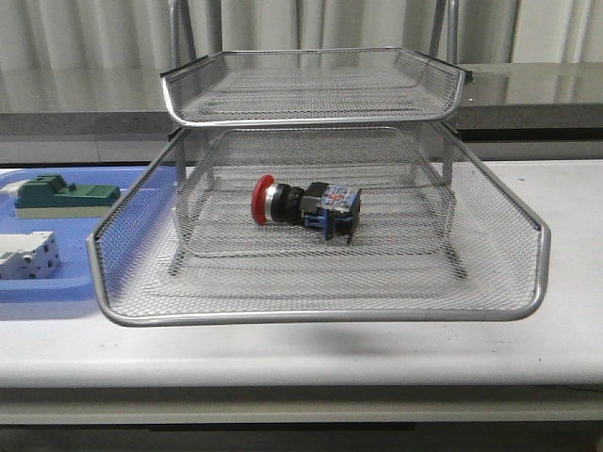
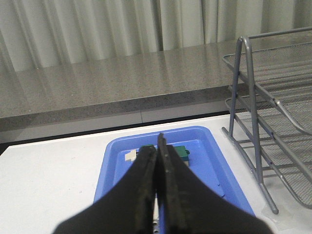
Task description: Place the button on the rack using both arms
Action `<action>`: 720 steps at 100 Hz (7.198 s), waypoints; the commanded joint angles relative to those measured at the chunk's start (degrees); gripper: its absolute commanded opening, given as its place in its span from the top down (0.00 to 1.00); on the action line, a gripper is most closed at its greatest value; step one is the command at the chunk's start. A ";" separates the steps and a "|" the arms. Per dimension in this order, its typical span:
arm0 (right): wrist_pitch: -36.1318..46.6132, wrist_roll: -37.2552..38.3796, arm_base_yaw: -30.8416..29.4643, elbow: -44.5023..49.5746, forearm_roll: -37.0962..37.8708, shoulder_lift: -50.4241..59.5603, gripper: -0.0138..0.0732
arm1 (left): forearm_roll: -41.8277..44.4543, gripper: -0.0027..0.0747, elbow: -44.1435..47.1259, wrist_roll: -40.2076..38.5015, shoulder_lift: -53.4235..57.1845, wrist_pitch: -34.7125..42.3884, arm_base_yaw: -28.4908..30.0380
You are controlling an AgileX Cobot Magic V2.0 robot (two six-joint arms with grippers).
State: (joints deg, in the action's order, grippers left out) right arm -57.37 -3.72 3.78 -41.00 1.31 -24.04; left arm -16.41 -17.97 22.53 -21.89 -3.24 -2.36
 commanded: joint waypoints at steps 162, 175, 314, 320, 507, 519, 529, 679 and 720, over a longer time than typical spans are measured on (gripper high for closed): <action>23.70 -60.85 28.72 -1.55 -40.34 -54.52 0.92 | -0.57 0.99 -1.64 -0.55 -0.34 4.69 0.10; 26.26 -61.18 29.43 -1.80 -39.74 -57.51 0.92 | -0.57 0.99 -1.64 -0.55 -0.34 4.69 0.10; 23.79 -54.10 21.53 -24.70 -31.43 -71.69 0.91 | -0.57 0.99 -1.64 -0.55 -0.34 4.69 0.10; 23.10 -51.36 21.53 -24.59 -31.43 -70.79 0.91 | -0.57 0.99 -1.64 -0.55 -0.34 4.69 0.10; 19.35 -21.68 -4.90 5.99 -18.77 -9.92 0.91 | -0.57 0.99 -1.64 -0.55 -0.34 4.69 0.10; 19.60 -21.68 -4.90 5.99 -18.77 -9.92 0.91 | -0.57 0.99 -1.64 -0.55 -0.34 4.69 0.10; 21.21 -21.68 -4.90 6.07 -19.12 -9.92 0.91 | -0.57 0.99 -1.64 -0.55 -0.34 4.69 0.10; 52.73 6.25 -1.64 41.54 -4.40 25.80 0.91 | -0.57 0.99 -1.64 -0.55 -0.34 4.69 0.10; 52.73 6.25 -1.64 41.54 -4.40 25.80 0.91 | -0.57 0.99 -1.64 -0.55 -0.34 4.69 0.10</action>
State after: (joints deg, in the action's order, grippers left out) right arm -9.52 2.58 2.23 1.58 -3.57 0.59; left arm -16.41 -17.97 22.49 -21.89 -3.05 -2.36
